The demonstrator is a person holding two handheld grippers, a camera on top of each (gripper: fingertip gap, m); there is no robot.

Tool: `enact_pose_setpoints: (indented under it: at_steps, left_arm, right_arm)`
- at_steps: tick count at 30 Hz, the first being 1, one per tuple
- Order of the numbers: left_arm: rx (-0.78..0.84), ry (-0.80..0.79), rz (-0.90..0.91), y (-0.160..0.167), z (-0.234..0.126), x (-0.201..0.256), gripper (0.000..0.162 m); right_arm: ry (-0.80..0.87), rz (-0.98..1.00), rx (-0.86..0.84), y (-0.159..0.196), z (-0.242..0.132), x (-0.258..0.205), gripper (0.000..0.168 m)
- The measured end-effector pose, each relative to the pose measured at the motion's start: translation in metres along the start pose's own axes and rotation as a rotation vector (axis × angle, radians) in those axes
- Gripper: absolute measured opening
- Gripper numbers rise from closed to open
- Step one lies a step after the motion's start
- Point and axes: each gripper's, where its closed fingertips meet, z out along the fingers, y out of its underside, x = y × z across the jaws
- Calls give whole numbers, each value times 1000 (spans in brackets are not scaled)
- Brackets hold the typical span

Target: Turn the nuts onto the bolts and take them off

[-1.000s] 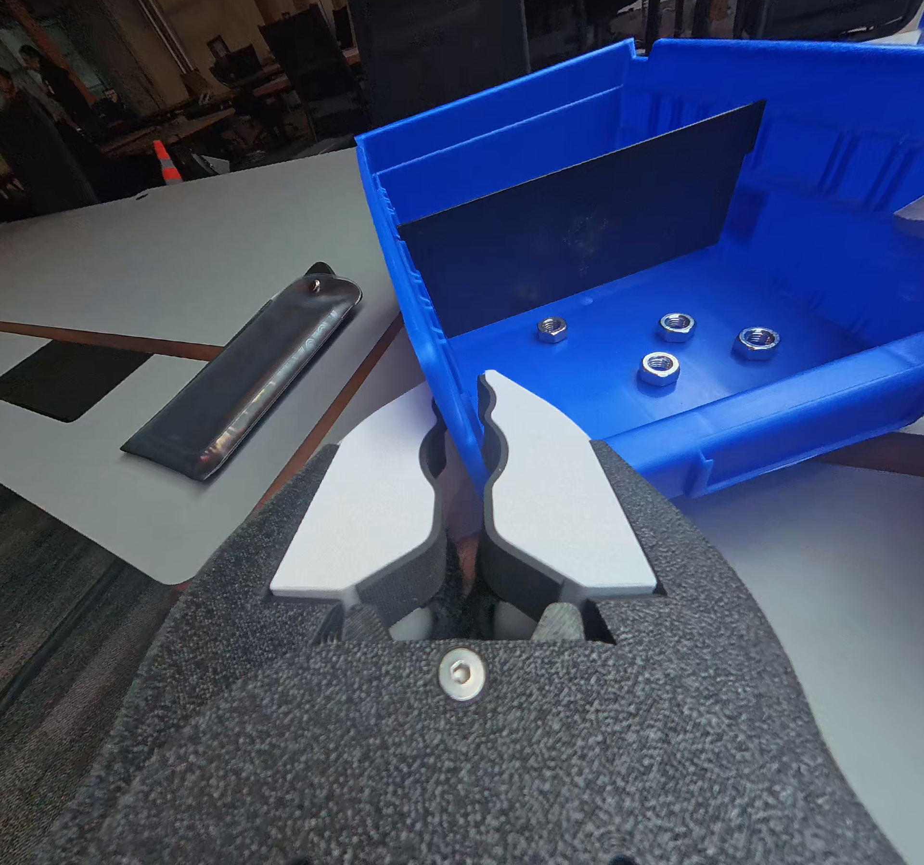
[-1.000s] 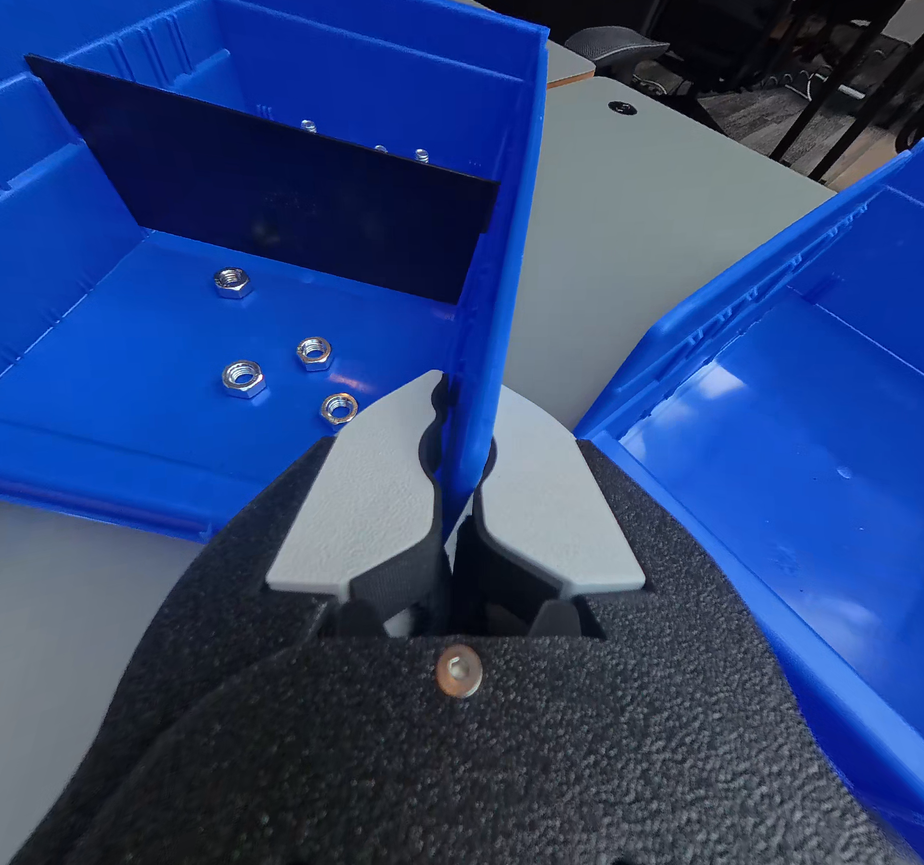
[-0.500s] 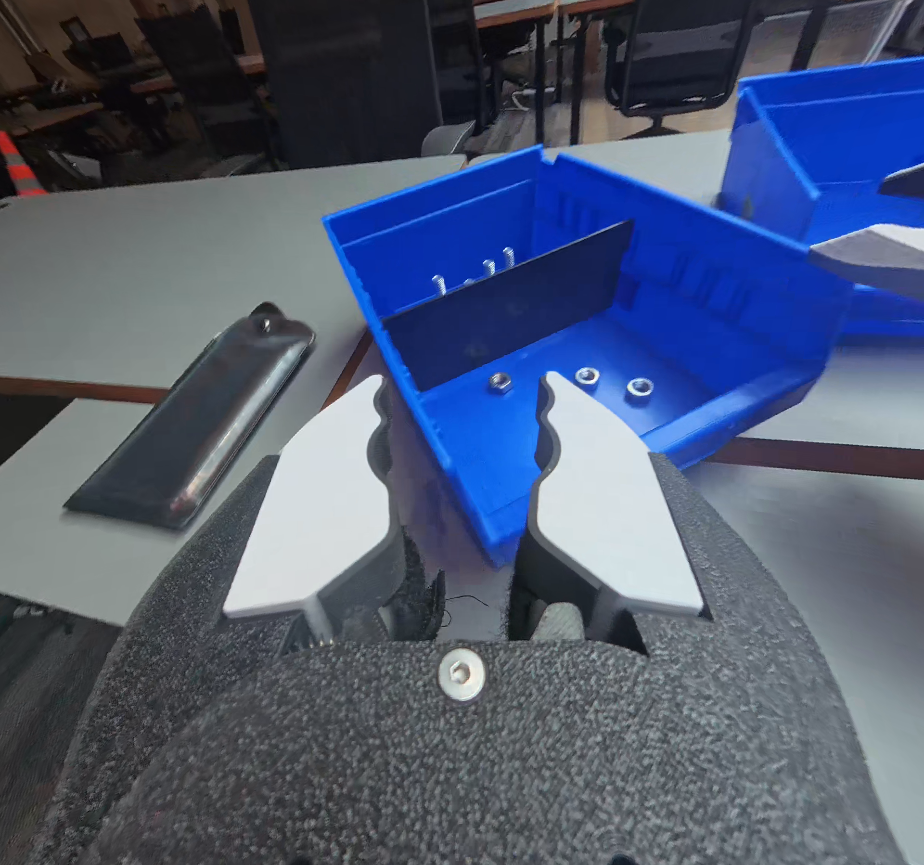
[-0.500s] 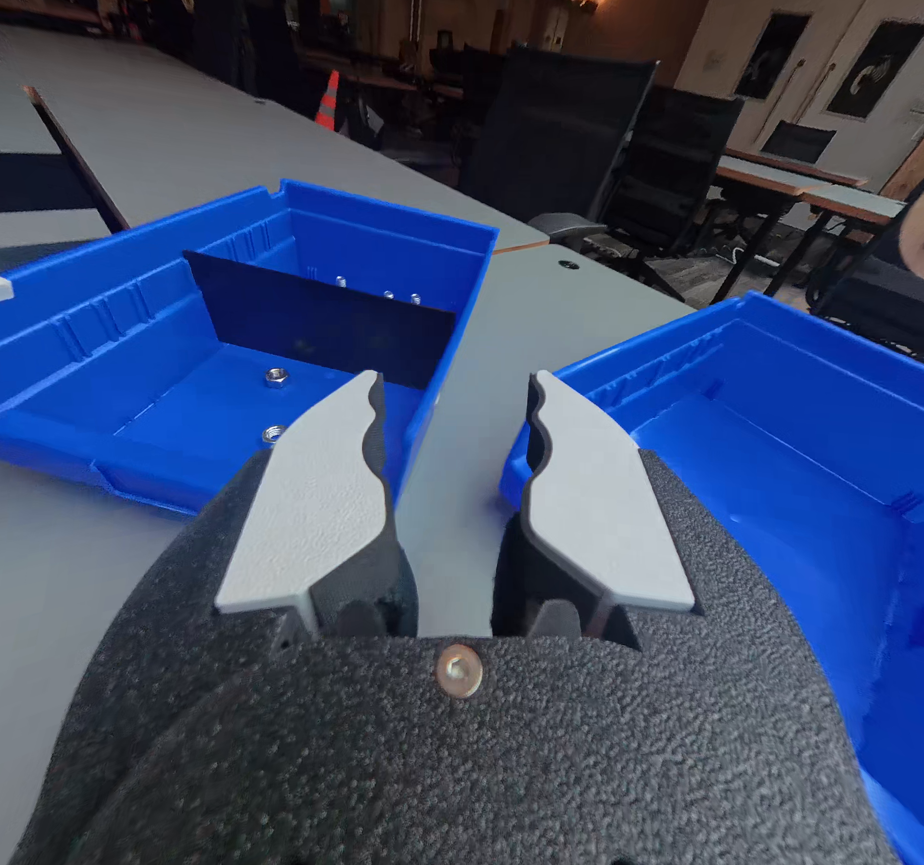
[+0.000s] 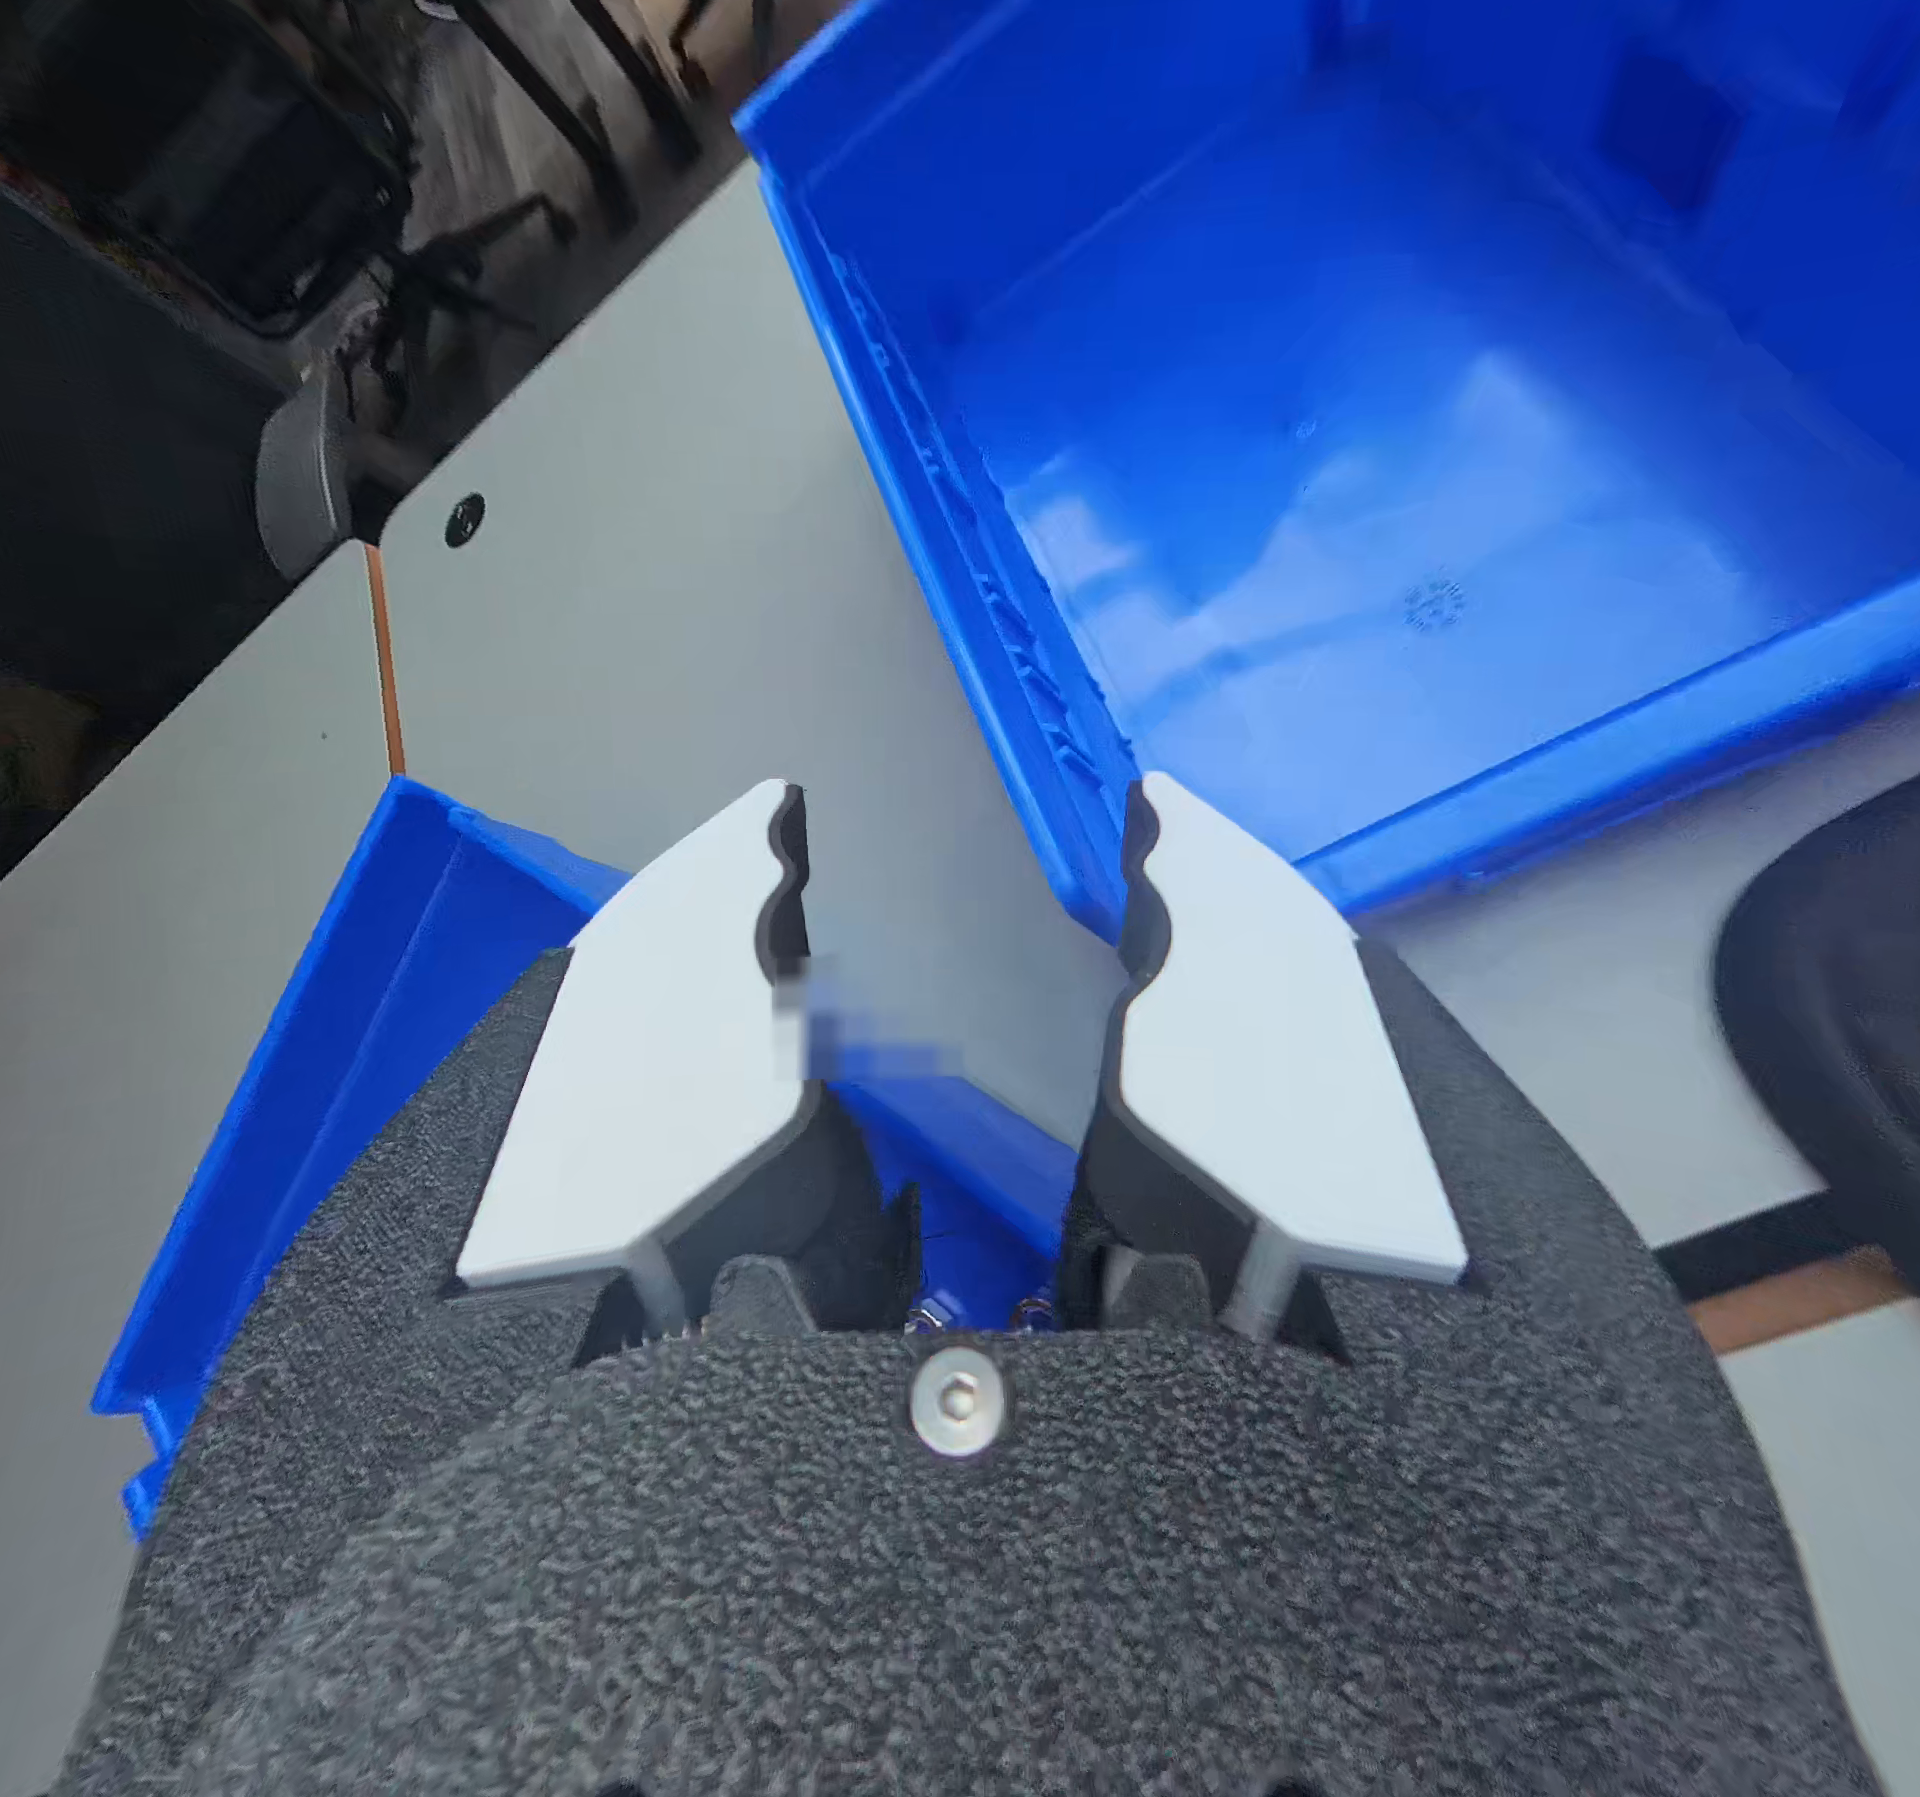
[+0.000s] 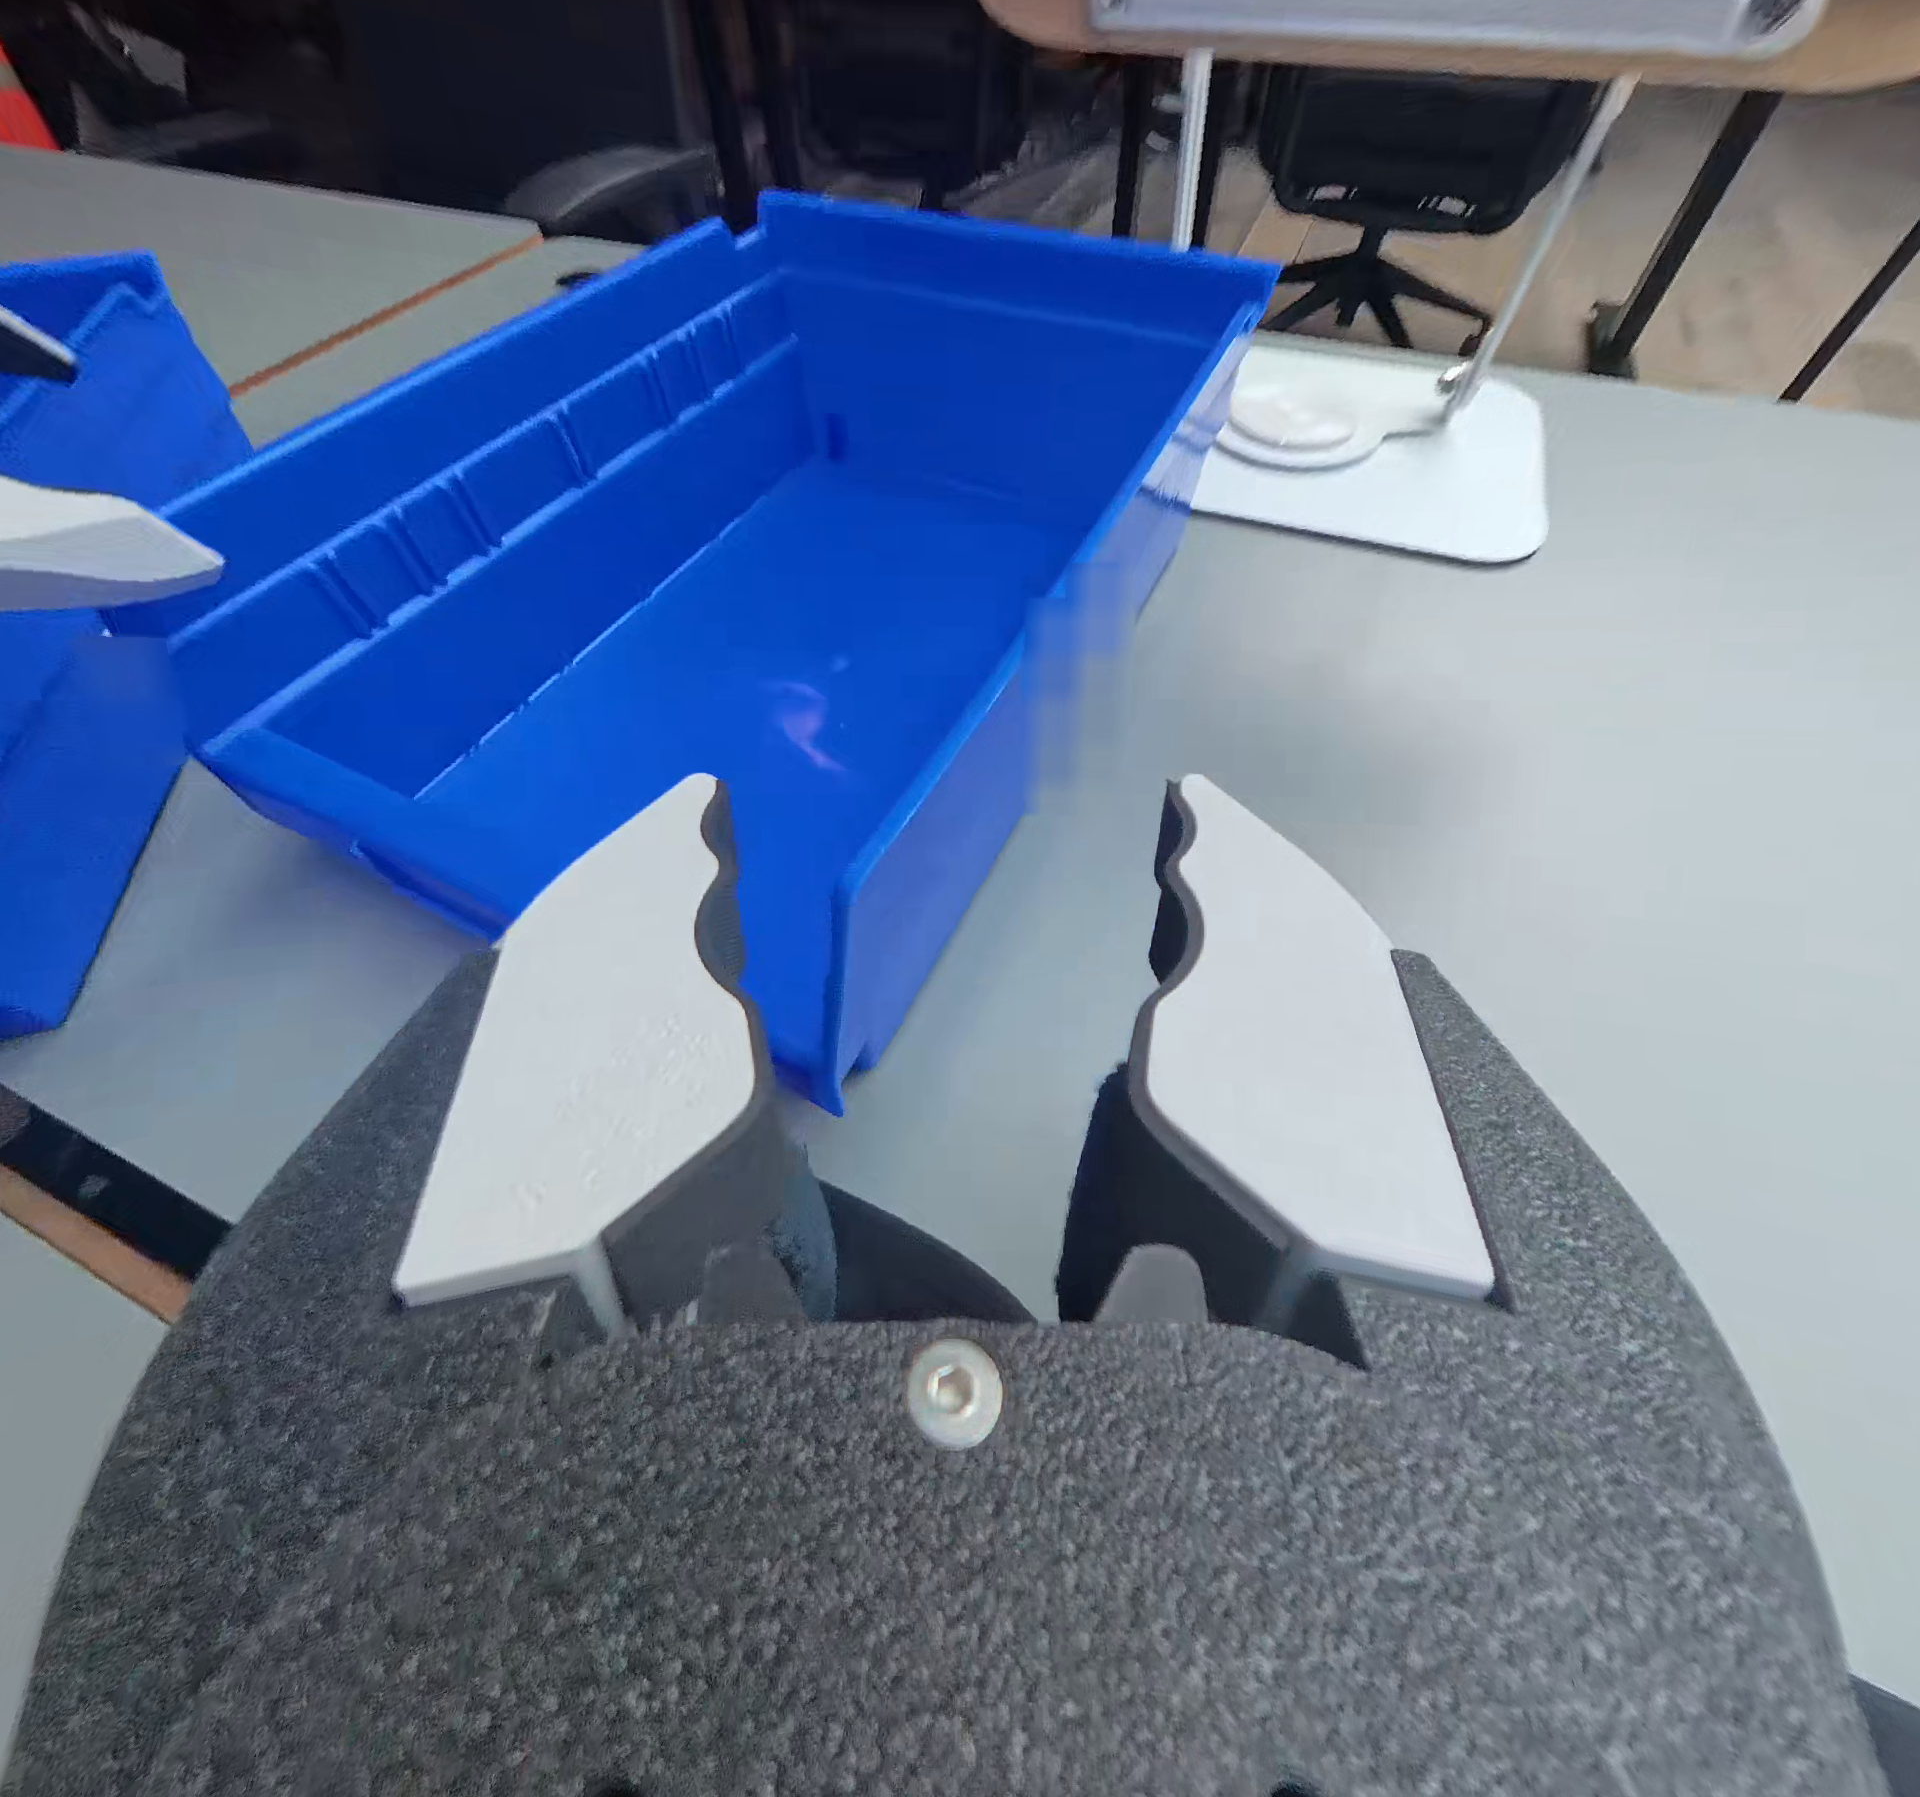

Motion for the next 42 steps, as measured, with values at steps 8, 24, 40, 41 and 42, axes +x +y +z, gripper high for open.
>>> enact_pose_setpoints:
  at_steps: [8,24,40,41,42]
  left_arm:
    - [-246,55,94,16,51,16,26]
    - [-82,243,104,-85,59,139,24]
    - [64,424,359,-207,80,306,25]
    - [70,430,367,-210,80,313,25]
    - [76,435,373,-212,80,318,25]
  right_arm:
    - [-49,-175,-250,36,33,-9,29]
    - [206,-245,-289,43,-32,140,13]
    - [484,-48,-284,79,-137,302,11]
    - [494,-40,-284,81,-142,307,11]
    - [502,-33,-284,83,-146,310,11]
